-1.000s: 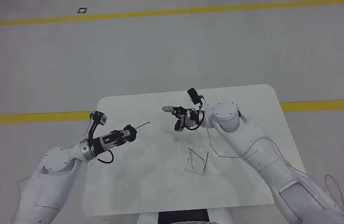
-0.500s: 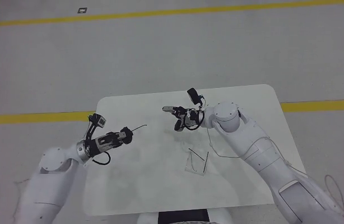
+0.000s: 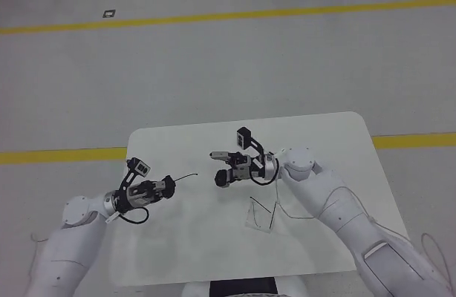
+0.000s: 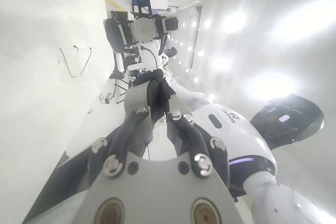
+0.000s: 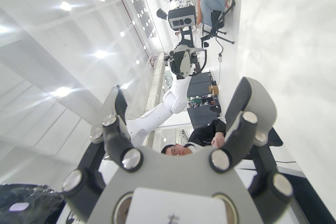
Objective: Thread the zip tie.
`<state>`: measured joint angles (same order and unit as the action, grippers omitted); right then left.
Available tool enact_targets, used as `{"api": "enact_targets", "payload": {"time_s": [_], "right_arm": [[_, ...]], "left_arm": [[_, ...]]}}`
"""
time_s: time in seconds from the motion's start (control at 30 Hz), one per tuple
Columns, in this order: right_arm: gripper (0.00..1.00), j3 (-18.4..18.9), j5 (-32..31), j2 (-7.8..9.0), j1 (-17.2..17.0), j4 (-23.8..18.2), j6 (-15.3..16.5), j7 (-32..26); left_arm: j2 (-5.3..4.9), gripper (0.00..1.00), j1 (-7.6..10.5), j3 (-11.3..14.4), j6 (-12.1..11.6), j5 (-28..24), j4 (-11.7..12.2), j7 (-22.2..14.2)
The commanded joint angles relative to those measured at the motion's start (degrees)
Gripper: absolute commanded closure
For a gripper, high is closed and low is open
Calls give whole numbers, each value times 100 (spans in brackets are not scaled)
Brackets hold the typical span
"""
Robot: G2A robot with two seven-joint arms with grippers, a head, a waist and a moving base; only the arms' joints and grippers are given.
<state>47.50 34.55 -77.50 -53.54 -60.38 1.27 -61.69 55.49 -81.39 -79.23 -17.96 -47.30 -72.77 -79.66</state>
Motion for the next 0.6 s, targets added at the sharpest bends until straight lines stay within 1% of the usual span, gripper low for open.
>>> {"api": "enact_targets", "payload": {"time_s": [0.0,0.03,0.07,0.3,0.37,0.47,0.57], "right_arm": [[0,-102,125,-70,77,114,127,-52],[0,-126,130,-93,118,157,180,-19],[0,-126,130,-93,118,157,180,-19],[0,-126,130,-93,118,157,180,-19],[0,-114,149,-97,25,81,194,124],[0,-116,268,-121,-45,91,309,92],[0,-168,387,-174,-48,210,447,43]], "left_arm": [[-5,100,42,71,-33,44,28,2],[-12,100,79,69,-140,136,66,16],[-12,100,105,38,-152,182,62,70],[-12,100,115,28,-152,199,40,69],[-12,100,115,28,-152,199,40,69],[-12,100,115,28,-152,199,40,69],[-12,100,115,28,-152,199,40,69]]}}
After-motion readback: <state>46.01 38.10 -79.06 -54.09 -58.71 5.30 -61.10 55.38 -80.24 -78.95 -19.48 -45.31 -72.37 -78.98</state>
